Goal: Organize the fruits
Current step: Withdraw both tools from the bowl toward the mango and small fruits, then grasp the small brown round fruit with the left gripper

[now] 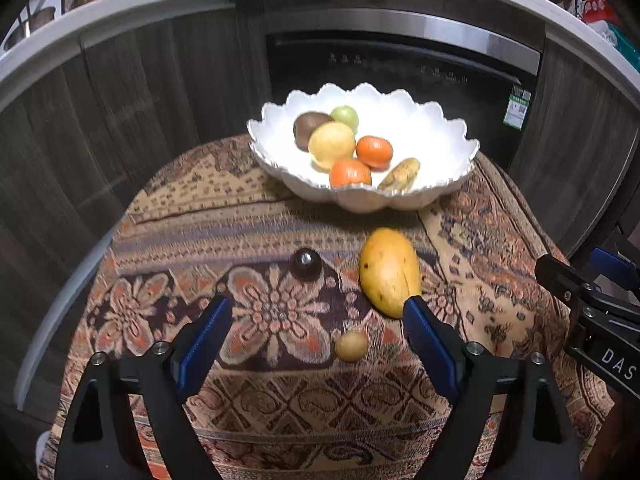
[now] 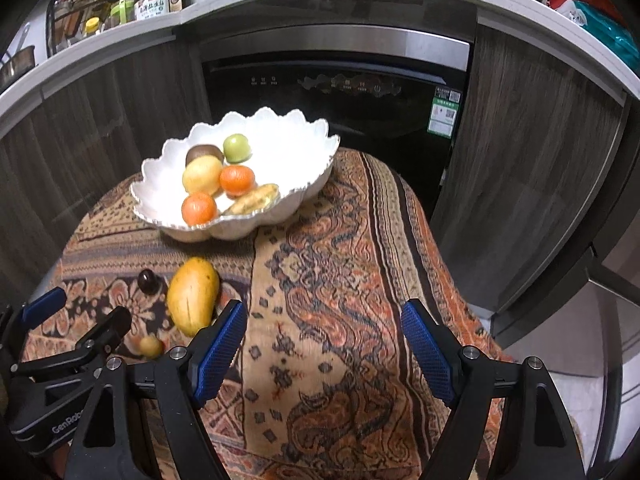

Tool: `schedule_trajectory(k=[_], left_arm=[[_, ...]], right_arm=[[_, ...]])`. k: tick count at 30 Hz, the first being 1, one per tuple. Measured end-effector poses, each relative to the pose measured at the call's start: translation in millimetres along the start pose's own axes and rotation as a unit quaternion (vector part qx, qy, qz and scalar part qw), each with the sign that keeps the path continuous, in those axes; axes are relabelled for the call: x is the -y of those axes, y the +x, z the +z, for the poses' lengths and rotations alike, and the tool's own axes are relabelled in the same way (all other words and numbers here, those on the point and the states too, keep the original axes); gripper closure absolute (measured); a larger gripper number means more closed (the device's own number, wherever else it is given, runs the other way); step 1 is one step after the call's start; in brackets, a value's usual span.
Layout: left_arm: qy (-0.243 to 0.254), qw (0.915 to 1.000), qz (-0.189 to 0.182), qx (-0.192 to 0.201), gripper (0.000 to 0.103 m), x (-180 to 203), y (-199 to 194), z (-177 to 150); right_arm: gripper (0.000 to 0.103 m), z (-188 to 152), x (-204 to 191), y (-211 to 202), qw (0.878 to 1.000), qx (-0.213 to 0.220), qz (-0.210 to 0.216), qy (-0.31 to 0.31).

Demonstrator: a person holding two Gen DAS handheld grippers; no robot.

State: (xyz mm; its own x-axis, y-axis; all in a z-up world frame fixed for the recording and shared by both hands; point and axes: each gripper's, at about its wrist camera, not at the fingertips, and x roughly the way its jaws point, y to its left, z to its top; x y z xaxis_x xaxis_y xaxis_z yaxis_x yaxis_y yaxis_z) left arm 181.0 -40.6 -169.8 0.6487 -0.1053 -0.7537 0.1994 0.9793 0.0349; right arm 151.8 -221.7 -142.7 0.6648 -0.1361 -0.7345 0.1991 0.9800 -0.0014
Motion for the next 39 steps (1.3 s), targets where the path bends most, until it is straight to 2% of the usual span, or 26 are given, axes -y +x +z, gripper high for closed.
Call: schedule_trajectory(k=[6, 9, 15, 23, 26, 32, 39], left_arm=[[-0.003, 0.9997, -0.012, -0.022, 0.026, 3, 16, -14], [-0.002, 0.9992, -0.021, -0.035, 0.037, 5, 25, -19], [0.007, 0.9982, -0.028, -0.052, 0.045, 13, 39, -25], [0.005, 0.9978, -0.032, -0.057, 0.065, 18, 48, -27], [0.005, 0.9977, -0.036, -0.058, 0.077, 18, 49, -26], [0.007, 0.9979, -0.035, -0.054, 0.078, 16, 44, -26], [0.0, 0.999, -0.01, -0.043, 0.078, 0, 26, -23]], right_arm=[[0.023, -11, -3, 9, 1.0, -0.009, 0.0, -0.005], [0.023, -14, -5, 11, 1.0, -0.012, 0.0, -0.009], [0.023, -17, -5, 17, 1.0, -0.02, 0.0, -0.011], [0.023, -18, -6, 21, 1.0, -0.029, 0.001, -0.013], [0.023, -19, -6, 23, 0.999, -0.032, 0.003, -0.01], [0.023, -18, -5, 20, 1.0, -0.028, 0.003, -0.009], [0.023, -17, -13, 18, 0.999, -0.026, 0.022, -0.017]])
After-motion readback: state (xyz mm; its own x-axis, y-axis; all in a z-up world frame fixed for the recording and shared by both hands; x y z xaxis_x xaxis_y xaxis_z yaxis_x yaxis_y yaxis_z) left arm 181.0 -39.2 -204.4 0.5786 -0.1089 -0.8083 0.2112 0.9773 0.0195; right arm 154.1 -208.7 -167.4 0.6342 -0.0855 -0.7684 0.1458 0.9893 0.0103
